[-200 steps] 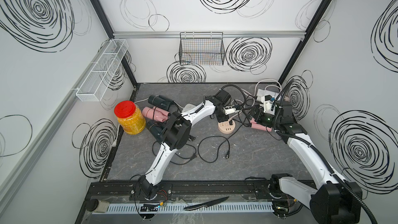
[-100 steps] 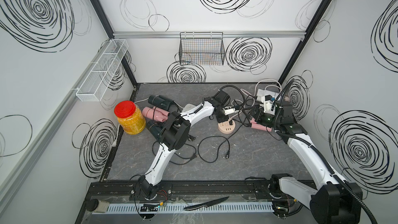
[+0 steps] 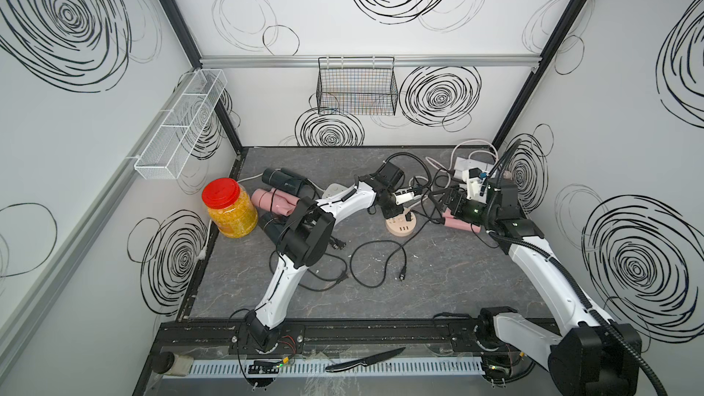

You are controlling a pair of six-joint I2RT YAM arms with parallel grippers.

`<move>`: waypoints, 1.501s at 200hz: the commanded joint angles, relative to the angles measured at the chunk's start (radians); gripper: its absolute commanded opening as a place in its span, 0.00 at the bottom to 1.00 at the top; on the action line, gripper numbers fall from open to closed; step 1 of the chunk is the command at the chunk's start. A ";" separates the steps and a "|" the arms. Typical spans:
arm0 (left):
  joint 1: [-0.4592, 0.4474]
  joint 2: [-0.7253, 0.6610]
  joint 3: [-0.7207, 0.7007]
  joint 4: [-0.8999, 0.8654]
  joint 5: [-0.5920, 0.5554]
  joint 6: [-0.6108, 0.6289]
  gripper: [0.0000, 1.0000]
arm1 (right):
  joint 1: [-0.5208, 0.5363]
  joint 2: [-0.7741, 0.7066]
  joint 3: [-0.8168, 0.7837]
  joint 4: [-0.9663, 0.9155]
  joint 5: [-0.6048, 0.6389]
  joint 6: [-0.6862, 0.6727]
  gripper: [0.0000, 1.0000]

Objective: Charge the blow dryers
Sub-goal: Insert the plug into the socket.

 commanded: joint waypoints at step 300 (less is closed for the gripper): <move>-0.006 0.102 -0.117 -0.116 0.005 -0.032 0.03 | -0.020 -0.065 -0.033 0.012 0.017 -0.011 1.00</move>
